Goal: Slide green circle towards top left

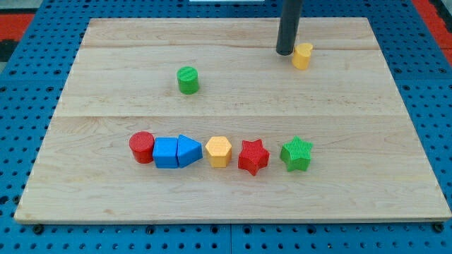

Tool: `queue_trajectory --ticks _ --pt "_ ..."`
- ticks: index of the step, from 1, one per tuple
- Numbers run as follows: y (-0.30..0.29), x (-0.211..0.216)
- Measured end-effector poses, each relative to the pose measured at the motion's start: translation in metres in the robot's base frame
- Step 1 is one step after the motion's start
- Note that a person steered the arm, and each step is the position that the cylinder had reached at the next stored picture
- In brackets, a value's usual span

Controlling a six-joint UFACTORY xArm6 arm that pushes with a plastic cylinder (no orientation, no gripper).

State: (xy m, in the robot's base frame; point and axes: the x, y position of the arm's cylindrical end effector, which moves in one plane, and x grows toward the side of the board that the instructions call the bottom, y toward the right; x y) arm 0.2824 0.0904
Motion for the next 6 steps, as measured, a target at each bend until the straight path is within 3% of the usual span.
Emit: queue_trajectory --ticks 1,2,3,4,6 --pt "-0.028 0.010" --pt "-0.036 0.089" --pt "-0.108 0.140" --pt "-0.161 0.109" --pt "-0.121 0.052"
